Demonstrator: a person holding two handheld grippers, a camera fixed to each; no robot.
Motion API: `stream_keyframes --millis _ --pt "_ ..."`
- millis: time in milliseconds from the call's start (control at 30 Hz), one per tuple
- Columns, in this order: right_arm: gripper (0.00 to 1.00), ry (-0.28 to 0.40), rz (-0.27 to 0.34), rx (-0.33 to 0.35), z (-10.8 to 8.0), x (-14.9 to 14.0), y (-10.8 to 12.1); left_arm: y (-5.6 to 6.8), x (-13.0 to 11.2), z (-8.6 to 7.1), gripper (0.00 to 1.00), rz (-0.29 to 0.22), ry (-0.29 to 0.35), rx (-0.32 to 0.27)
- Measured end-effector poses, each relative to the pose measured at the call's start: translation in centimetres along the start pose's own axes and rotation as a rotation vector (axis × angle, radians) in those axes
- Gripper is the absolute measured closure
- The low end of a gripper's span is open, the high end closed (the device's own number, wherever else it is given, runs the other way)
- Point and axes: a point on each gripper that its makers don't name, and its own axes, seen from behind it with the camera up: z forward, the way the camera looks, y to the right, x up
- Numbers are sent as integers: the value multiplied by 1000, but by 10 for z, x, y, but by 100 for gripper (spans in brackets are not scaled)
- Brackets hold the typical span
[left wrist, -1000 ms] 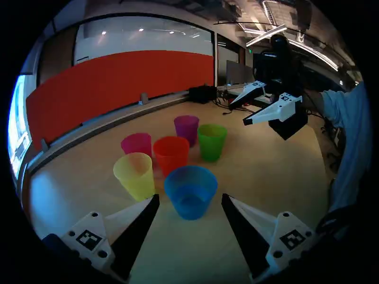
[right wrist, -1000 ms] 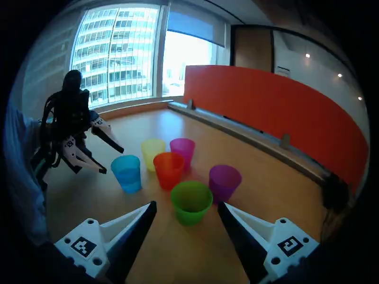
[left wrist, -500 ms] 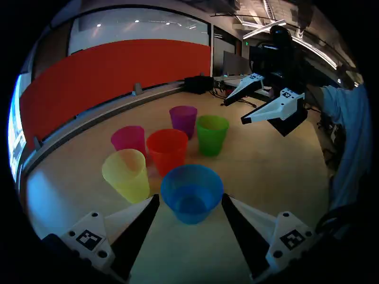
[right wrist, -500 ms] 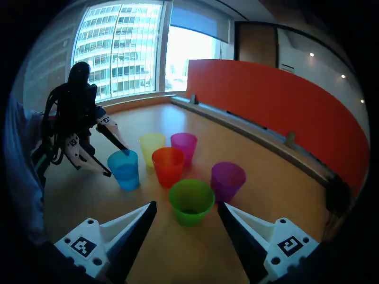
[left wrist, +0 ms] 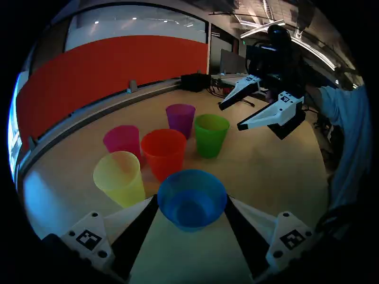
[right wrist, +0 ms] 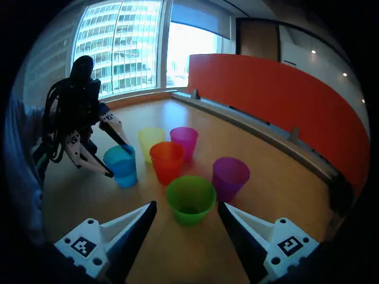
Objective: Pour water
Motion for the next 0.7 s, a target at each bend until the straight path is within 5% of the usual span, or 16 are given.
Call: stream_keyframes --millis 200,700 --pt "0 -6 0 7 4 -2 -2 0 1 2 11 -1 3 -4" --pt "0 -36 -9 2 22 -10 0 0 1 0 12 5 5 -2"
